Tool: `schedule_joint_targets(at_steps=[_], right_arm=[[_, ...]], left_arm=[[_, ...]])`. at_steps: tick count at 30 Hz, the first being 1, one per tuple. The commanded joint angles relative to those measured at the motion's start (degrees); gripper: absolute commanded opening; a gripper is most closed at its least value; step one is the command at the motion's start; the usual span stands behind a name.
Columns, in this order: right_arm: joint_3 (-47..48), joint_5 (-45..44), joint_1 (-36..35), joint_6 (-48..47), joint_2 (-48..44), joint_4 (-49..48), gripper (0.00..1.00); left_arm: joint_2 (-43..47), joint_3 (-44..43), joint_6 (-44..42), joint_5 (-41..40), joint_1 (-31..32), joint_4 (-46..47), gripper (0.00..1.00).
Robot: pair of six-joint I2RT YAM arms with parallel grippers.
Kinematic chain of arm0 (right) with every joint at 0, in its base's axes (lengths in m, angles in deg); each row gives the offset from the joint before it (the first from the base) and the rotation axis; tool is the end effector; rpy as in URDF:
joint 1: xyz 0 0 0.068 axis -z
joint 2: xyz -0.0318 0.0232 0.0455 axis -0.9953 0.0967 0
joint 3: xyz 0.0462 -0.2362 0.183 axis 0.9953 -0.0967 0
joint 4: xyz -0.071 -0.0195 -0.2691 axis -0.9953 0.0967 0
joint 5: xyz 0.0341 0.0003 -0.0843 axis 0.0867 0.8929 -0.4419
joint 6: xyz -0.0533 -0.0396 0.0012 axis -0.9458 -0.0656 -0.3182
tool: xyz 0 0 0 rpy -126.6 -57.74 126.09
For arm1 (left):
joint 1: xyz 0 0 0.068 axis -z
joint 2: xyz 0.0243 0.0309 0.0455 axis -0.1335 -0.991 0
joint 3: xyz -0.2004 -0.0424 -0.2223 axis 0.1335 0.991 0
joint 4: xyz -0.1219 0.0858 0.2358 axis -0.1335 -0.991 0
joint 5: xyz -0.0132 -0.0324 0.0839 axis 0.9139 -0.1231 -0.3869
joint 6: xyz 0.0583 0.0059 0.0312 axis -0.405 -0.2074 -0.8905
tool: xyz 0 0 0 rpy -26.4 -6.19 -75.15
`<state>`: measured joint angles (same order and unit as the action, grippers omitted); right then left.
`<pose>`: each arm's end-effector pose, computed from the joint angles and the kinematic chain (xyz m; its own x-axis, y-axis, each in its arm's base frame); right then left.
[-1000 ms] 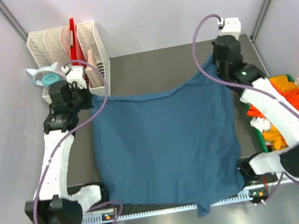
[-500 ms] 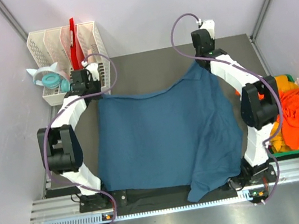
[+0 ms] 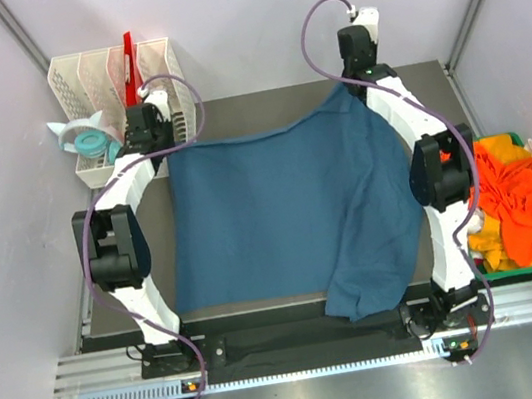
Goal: Fold and stack the t-shirts
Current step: Flatten the tshirt out, then fold the tshirt
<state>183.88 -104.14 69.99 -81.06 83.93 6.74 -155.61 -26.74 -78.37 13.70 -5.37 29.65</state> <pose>0.5450 0.1094 0.3369 -0.3321 0.0326 -0.9427 0.3551 0.9302 -0.0929 0.4775 -0.0180 0.2836 -0.5238 0.1325 -0.8415 0.0791 0.9911 0.1069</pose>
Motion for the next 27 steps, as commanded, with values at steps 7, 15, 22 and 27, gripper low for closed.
schedule_joint_targets(at_steps=[7,15,22,27], right_arm=[[6.33,3.36,-0.04,1.37,5.34,-1.73,0.0],[3.26,0.65,-2.15,0.23,0.52,-2.52,0.0],[-8.5,-1.29,-4.52,1.54,-10.99,-3.84,0.0],[-19.67,-3.23,-6.37,4.53,-20.22,-3.93,0.0]], left_arm=[[-3.74,-5.31,-0.2,-2.61,-0.2,4.93,0.0],[-1.55,-6.55,1.29,-1.38,-0.11,3.17,0.0],[6.62,-1.01,0.94,1.08,-0.11,1.85,0.0],[12.69,4.0,-0.11,0.99,-0.11,0.19,0.0]])
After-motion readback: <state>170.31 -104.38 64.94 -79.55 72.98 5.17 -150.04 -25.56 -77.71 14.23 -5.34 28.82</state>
